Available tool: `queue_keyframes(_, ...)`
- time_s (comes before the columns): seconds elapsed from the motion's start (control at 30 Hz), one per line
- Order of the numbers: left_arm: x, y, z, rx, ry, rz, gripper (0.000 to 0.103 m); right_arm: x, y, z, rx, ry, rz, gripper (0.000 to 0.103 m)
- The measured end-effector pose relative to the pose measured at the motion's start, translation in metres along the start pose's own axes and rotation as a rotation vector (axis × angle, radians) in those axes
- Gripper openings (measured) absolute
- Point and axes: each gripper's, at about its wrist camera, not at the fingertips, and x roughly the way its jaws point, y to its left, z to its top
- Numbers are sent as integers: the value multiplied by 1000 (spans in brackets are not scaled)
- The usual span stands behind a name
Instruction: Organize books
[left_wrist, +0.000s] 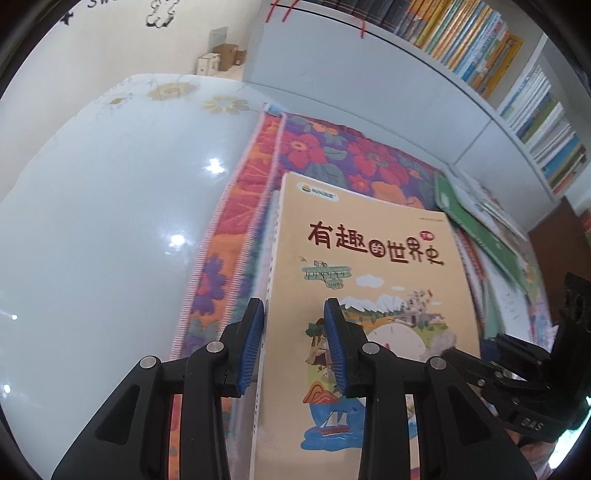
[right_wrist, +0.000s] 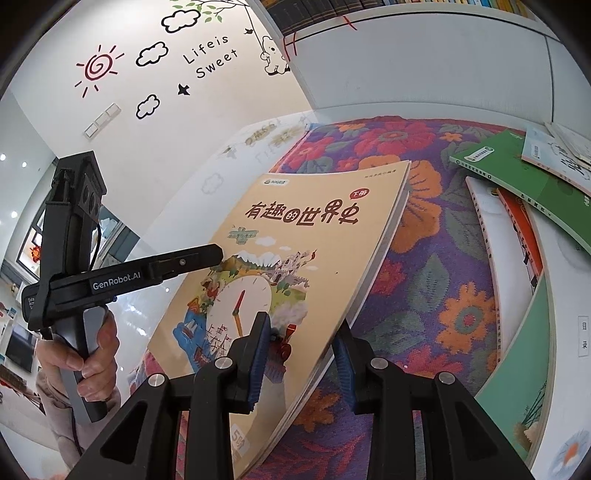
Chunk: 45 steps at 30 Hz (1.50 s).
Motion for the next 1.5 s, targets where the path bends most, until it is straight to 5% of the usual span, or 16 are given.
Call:
queue_keyframes(0.8, 0, 9, 2, -46, -6, -29, 30, 3, 8, -3, -48, -3, -17, 41)
queue_keyframes(1.27, -4, 6, 0, -27, -11, 15, 30, 4, 15, -4, -36, 145, -97, 45)
queue_keyframes(1.5, -4, 2, -1, -13, -4, 21, 30, 8, 0, -2, 34, 138, -47, 45)
